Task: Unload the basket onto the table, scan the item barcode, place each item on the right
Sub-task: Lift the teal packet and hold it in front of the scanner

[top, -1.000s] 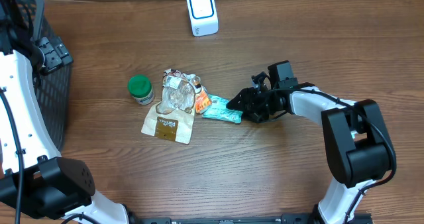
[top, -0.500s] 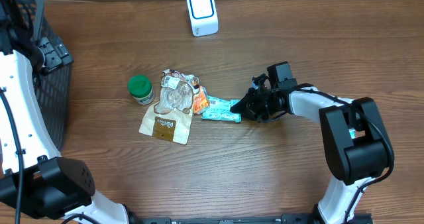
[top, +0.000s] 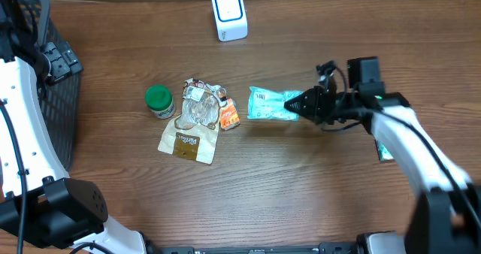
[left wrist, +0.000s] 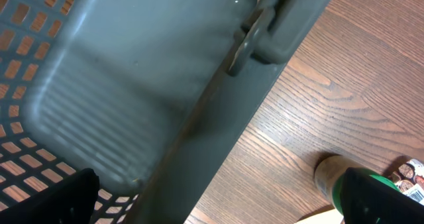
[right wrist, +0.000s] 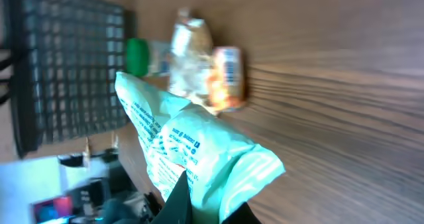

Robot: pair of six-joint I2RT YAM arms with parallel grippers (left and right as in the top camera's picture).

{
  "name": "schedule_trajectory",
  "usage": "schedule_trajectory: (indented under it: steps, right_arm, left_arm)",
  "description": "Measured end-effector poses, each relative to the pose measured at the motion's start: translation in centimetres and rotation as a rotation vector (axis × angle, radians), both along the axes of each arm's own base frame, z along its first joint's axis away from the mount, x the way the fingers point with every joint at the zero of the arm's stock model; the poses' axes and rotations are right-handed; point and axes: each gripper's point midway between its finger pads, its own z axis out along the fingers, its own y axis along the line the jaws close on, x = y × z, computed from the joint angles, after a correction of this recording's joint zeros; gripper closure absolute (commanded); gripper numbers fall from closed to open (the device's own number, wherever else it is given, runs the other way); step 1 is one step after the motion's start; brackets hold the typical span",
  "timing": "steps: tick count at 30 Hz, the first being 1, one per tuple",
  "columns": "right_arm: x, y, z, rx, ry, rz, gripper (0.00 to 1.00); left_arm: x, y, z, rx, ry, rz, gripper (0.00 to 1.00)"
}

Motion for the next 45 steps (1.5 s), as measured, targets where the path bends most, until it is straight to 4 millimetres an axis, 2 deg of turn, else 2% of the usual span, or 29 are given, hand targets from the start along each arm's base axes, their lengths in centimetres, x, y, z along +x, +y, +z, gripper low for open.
schedule_trajectory:
  steps: [4, 11, 16, 21, 27, 31, 35, 40, 45]
  right_arm:
    - [-1.1, -0.2, 4.6, -0.004, -0.145, 0.001, 0.96]
    - [-4.1, -0.7, 10.1, -0.007, -0.247, -0.005, 0.96]
    - [-5.1, -0.8, 14.2, -0.006, -0.296, -0.005, 0.96]
    - [-5.3, -0.7, 16.1, -0.007, -0.322, -0.005, 0.96]
    - [-4.9, -0.9, 16.3, -0.123, -0.287, -0.074, 0.96]
    - [-3.6, -0.1, 16.6, -0.247, -0.26, -0.087, 0.96]
    - [-1.3, 1.6, 16.5, -0.383, -0.251, -0.069, 0.96]
    - [3.5, 3.2, 15.6, -0.577, -0.336, -0.084, 0.96]
    - [9.2, 4.4, 14.5, -0.788, -0.53, -0.154, 0.96]
  left_arm:
    - [0.0, 0.0, 0.0, 0.0, 0.0, 0.0, 0.0]
    - [0.0, 0.0, 0.0, 0.0, 0.0, 0.0, 0.0]
    - [0.0, 0.0, 0.0, 0.0, 0.0, 0.0, 0.0]
    - [0.0, 0.0, 0.0, 0.0, 0.0, 0.0, 0.0]
    - [0.0, 0.0, 0.0, 0.0, 0.0, 0.0, 0.0]
    - [0.0, 0.0, 0.0, 0.0, 0.0, 0.0, 0.0]
    - [0.0, 0.0, 0.0, 0.0, 0.0, 0.0, 0.0]
    - [0.0, 0.0, 0.0, 0.0, 0.0, 0.0, 0.0]
    - [0.0, 0.0, 0.0, 0.0, 0.0, 0.0, 0.0]
